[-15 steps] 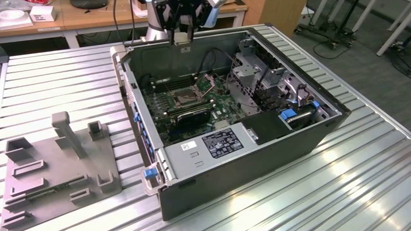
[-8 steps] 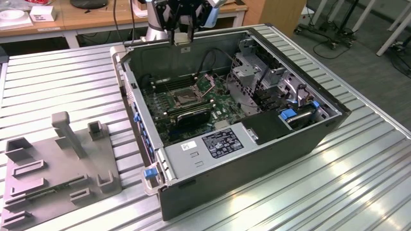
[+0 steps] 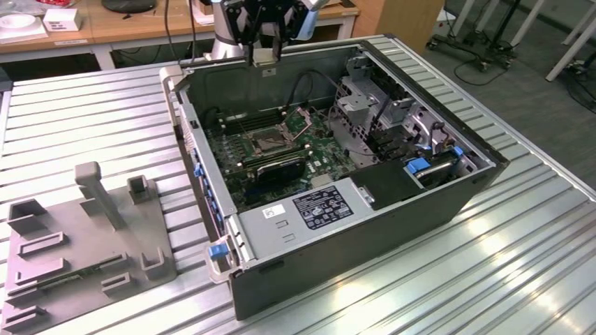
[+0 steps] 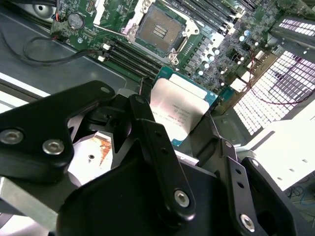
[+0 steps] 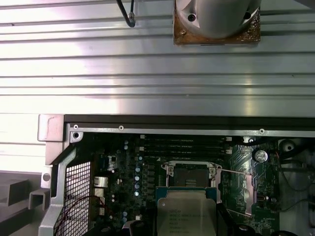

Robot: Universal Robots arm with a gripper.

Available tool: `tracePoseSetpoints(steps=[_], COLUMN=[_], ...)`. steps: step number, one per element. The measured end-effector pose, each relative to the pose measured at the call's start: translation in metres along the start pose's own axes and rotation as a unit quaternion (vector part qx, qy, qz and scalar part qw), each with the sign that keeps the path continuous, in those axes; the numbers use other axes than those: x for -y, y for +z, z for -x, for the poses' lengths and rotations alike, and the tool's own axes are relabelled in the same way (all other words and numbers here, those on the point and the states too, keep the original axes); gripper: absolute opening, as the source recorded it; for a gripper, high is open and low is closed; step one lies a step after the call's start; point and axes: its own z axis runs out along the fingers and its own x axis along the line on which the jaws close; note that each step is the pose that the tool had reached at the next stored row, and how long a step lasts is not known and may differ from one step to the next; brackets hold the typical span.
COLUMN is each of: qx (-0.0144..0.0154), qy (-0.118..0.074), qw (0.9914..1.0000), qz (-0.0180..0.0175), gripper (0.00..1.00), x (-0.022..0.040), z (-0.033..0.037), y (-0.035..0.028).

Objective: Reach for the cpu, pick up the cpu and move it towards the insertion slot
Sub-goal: 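Pick up the cpu and move it towards the insertion slot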

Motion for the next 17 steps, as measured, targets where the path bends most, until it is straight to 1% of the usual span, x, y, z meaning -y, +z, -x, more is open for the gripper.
tracePoseSetpoints(steps=[6, 7, 8, 9, 10, 11, 15, 16, 17], qx=[0.0004, 0.0018, 0.0059, 0.0093, 0.011, 0.0119, 0.0124, 0.0129, 0.0143], qy=[0.0, 0.0, 0.0, 0.0, 0.0, -0.001, -0.001, -0.001, -0.001], qw=[1.0, 1.0, 0.99998, 0.99996, 0.99994, 0.99993, 0.99992, 0.99992, 0.9999], qz=[-0.0005, -0.0005, -0.0004, -0.0005, -0.0004, -0.0004, -0.0004, -0.0003, 0.0001], gripper=[0.55, 0.55, 0.55, 0.55, 0.55, 0.55, 0.55, 0.55, 0.55], x=[0.0, -0.0001, -0.0001, -0.0001, -0.0001, -0.0001, 0.0, 0.0, 0.0], z=[-0.0001, -0.0001, -0.0002, -0.0003, -0.0004, -0.0003, -0.0004, -0.0004, -0.0005], y=[0.0001, 0.0, 0.0, 0.0, 0.0001, 0.0001, 0.0001, 0.0, 0.0])
